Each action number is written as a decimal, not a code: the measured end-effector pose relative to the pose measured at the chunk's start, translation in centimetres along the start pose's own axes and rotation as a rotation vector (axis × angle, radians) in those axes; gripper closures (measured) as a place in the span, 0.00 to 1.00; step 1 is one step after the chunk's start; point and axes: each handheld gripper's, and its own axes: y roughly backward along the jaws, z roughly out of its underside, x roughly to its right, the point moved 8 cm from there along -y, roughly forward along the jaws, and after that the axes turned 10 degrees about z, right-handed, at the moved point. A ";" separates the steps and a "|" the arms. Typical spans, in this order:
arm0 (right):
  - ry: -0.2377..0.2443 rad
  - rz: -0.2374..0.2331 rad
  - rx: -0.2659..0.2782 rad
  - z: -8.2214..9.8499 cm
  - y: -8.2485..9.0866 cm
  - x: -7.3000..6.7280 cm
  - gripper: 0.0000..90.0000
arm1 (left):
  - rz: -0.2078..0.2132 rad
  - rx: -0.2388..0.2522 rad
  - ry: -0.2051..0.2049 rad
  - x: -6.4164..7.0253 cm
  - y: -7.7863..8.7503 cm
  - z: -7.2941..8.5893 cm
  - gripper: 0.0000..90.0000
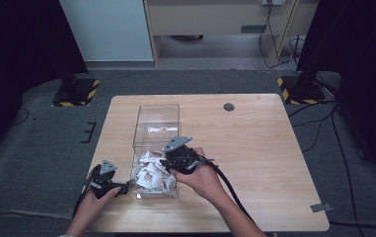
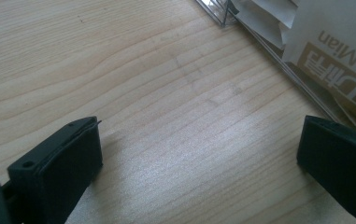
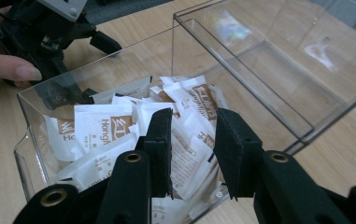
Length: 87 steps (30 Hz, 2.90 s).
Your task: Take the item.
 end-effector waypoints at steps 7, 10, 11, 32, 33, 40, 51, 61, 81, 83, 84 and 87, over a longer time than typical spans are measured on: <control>0.022 -0.018 -0.025 0.7 -1.2 -1.2 0.75 | 0.000 0.000 0.000 0.0 0.0 0.0 0.00; 0.023 -0.023 -0.029 0.8 -1.5 -1.5 0.75 | 0.000 0.000 0.000 0.0 0.0 0.0 0.00; 0.023 -0.026 -0.034 0.9 -1.6 -1.6 0.75 | 0.000 0.000 0.000 0.0 0.0 0.0 0.00; 0.059 -0.036 -0.108 2.0 -3.4 -2.3 0.90 | 0.002 -0.002 -0.003 0.0 0.0 0.0 0.00; 0.058 -0.036 -0.108 2.0 -3.4 -2.3 0.92 | 0.002 -0.001 -0.001 0.0 0.0 0.0 0.00; 0.049 -0.043 -0.076 1.5 -2.8 -2.1 0.99 | 0.002 -0.001 -0.002 0.0 0.0 0.0 0.00; 0.018 -0.043 0.028 -0.6 1.4 -1.1 0.99 | 0.001 -0.001 -0.002 0.0 0.0 0.0 0.00; -0.015 -0.029 0.068 -1.7 2.8 0.3 0.99 | 0.008 0.000 0.000 0.1 -0.1 0.0 0.00; -0.030 0.023 0.094 -2.1 5.4 3.3 0.99 | 0.011 -0.001 0.001 0.1 -0.1 0.0 0.00; -0.033 0.026 0.092 -2.0 5.5 3.6 0.99 | 0.001 -0.002 -0.002 0.0 0.0 0.0 0.00; -0.033 0.031 0.091 -1.9 5.5 3.8 0.99 | 0.001 -0.002 -0.002 0.0 0.0 0.0 0.00; -0.031 0.041 0.087 -1.8 5.7 4.3 0.99 | 0.001 -0.002 -0.002 0.0 0.0 0.0 0.00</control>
